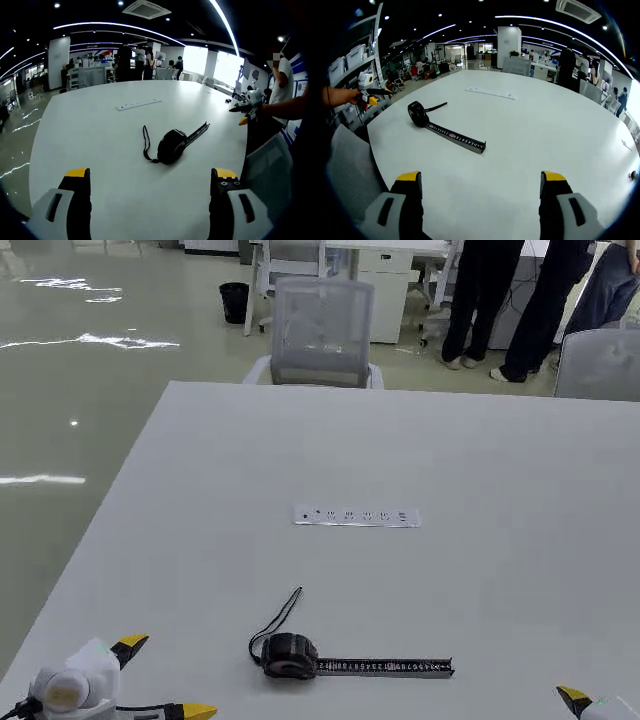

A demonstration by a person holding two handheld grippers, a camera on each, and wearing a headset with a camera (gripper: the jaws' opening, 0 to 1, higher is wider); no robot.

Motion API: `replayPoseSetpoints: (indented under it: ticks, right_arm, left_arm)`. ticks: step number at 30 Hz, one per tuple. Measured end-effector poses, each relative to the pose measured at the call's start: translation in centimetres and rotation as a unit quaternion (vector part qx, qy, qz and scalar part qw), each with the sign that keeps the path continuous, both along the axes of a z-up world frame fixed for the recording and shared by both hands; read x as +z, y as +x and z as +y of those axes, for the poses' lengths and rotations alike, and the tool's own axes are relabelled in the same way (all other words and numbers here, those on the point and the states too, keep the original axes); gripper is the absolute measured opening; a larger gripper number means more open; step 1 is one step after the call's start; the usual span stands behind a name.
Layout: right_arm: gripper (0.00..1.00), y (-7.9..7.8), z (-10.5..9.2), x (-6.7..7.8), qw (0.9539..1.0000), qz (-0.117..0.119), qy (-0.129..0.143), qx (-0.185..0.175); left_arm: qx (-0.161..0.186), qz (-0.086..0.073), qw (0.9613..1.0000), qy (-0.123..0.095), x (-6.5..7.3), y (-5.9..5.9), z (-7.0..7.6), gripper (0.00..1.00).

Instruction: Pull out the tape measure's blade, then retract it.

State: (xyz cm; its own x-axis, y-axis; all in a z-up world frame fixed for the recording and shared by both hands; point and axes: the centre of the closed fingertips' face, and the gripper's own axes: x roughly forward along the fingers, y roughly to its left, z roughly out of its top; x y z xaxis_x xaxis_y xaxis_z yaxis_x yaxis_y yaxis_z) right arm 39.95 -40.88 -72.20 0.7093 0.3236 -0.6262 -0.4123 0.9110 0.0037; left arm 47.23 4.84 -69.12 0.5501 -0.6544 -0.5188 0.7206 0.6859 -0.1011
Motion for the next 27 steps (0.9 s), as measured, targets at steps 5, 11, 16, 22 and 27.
replayPoseSetpoints:
  ticks: [5, 11, 16, 22, 27]
  right_arm:
    - [0.98, -1.0, 0.5, 1.0, 0.9998, -0.02, 0.003, -0.01]
    - [0.98, -2.4, 1.5, 1.6, 0.9996, -0.026, 0.002, -0.014]
    - [1.0, -4.0, 1.8, 1.3, 0.9997, -0.02, -0.008, -0.011]
    - [1.0, -5.6, 1.8, 1.8, 0.9995, -0.024, -0.001, -0.02]
    - [1.0, -6.8, 2.0, 2.2, 0.9994, -0.027, 0.004, -0.023]
  left_arm:
    - [0.004, -0.007, 1.0, 0.003, -0.3, -1.3, 0.5, 0.99]
    - [0.012, -0.007, 0.9999, 0.004, -0.5, -2.4, 1.0, 0.99]
    - [0.021, 0.001, 0.9997, 0.012, -0.9, -3.4, 2.1, 0.99]
    - [0.034, -0.001, 0.9992, 0.019, -0.9, -5.7, 3.7, 0.99]
    - [0.056, -0.005, 0.9983, 0.018, -0.8, -6.9, 5.0, 0.99]
